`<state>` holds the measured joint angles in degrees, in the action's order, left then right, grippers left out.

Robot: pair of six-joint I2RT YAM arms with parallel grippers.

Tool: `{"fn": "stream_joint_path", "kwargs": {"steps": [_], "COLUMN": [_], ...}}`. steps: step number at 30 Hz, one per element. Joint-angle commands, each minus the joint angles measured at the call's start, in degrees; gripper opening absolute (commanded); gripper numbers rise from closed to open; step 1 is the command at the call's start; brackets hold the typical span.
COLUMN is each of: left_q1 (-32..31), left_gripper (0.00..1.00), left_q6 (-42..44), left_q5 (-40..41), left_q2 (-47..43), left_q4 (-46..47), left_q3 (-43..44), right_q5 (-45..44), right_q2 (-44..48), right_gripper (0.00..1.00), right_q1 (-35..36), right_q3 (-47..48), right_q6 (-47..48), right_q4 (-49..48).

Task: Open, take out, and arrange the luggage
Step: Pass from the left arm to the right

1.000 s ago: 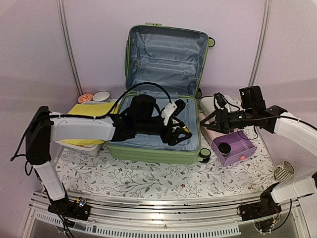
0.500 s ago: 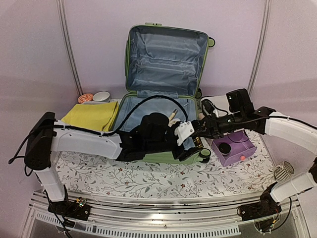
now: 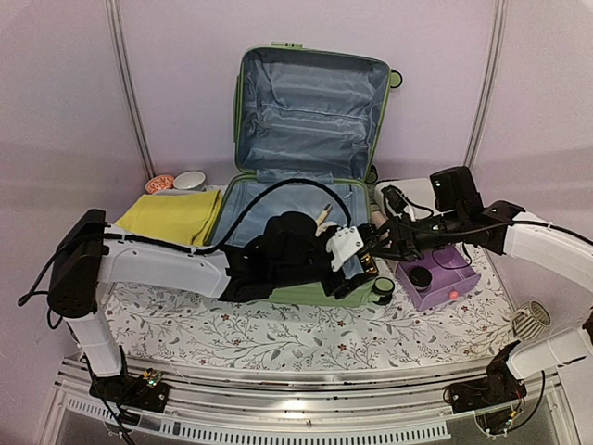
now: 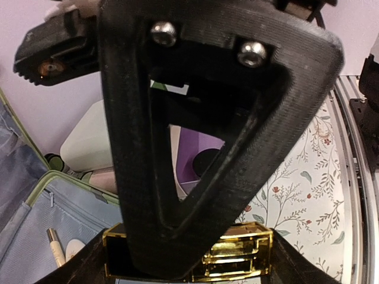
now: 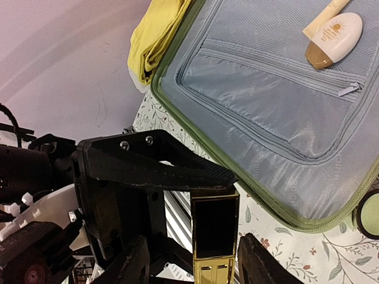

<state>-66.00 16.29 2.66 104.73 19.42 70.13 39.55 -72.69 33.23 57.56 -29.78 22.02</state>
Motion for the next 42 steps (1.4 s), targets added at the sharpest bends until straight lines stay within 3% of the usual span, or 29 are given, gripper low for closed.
{"fn": "stream_joint_path", "kwargs": {"steps": [1,4,9,25,28,30,34,42], "left_q1": [-0.15,-0.18,-0.18,-0.19,-0.32,-0.28,-0.36,-0.36], "left_gripper": [0.75,0.75,0.75,0.76,0.86,0.98,0.98,0.98], "left_q6": [-0.23,-0.37,-0.64,-1.12,-1.45,-2.19,-3.25,-4.22], "left_q5": [0.22,0.3,0.14,-1.29,-1.47,-0.74,-0.23,0.21], "left_q2": [0.42,0.32,0.14,0.39,0.27,-0.06,-1.52,-3.21], "left_q4": [1.92,2.03,2.11,3.43,3.86,5.06,6.3,6.17], "left_q3": [1.11,1.06,0.89,0.89,0.53,-0.3,-1.83,-3.83], "right_q5": [-0.55,-0.43,-0.98,-0.65,-2.46,-5.13,-12.19,-36.99], "right_q2": [1.49,1.36,0.27,0.16,0.49,1.02,2.36,8.4], "right_gripper": [0.47,0.43,0.46,0.28,0.24,0.23,0.22,0.22], "right_q1": [0.47,0.51,0.59,0.78,0.82,0.78,0.57,-4.14], "right_q3": [-1.17,-1.22,-0.75,-1.77,-1.86,-1.8,-1.0,-1.4], "right_q6": [1.67,1.87,2.41,2.44,2.45,2.3,1.93,-0.69], "right_q4": [2.38,2.33,3.03,1.56,1.78,2.3,5.16,14.79]}}
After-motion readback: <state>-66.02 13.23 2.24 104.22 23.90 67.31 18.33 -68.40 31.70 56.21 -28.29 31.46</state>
